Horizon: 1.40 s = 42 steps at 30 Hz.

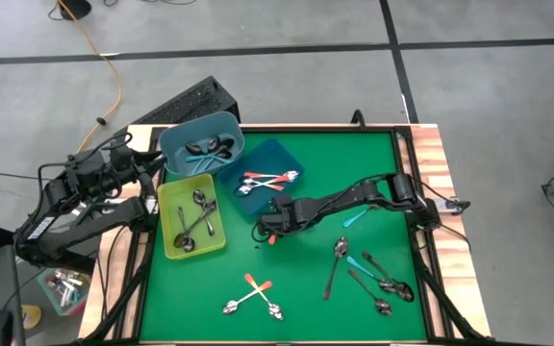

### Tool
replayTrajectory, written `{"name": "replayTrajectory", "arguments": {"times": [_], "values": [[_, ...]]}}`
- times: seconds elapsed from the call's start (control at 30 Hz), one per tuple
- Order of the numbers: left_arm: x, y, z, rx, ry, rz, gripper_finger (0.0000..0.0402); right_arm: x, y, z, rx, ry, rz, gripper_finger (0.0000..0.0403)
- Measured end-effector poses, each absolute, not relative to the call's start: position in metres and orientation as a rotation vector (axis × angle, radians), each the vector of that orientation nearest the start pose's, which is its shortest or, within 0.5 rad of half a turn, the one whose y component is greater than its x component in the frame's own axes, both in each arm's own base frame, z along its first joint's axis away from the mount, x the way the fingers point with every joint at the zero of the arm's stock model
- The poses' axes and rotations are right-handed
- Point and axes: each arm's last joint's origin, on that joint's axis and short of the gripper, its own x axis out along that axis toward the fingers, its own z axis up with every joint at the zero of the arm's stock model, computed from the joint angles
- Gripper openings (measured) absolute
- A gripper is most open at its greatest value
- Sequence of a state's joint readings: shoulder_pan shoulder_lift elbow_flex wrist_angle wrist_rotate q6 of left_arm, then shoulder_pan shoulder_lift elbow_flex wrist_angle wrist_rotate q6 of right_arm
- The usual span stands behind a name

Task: Sort silverware by color (type)
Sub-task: Put the orange spoon into the blue bin

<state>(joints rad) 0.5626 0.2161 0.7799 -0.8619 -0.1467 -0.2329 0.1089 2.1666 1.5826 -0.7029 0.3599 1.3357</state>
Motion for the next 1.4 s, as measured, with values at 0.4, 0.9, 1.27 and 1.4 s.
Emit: {"name": "replayTrajectory", "arguments": {"times": [0.4, 0.9, 1.27, 1.4], "values": [[0.022, 0.019, 0.313, -0.283, 0.215, 0.74, 0.0122, 0.428, 0.039, 0.146, 0.831, 0.893, -0.994, 0.0151], [0.022, 0.02, 0.313, -0.281, 0.214, 0.755, 0.0122, 0.434, 0.039, 0.138, 0.846, 0.904, -0.941, 0.0114], [0.022, 0.019, 0.313, -0.305, 0.209, 0.748, 0.0122, 0.429, 0.054, 0.137, 0.831, 0.941, -0.939, 0.0013], [0.022, 0.019, 0.313, -0.304, 0.208, 0.754, 0.0122, 0.428, 0.062, 0.137, 0.835, 0.939, -0.939, 0.001]]}}
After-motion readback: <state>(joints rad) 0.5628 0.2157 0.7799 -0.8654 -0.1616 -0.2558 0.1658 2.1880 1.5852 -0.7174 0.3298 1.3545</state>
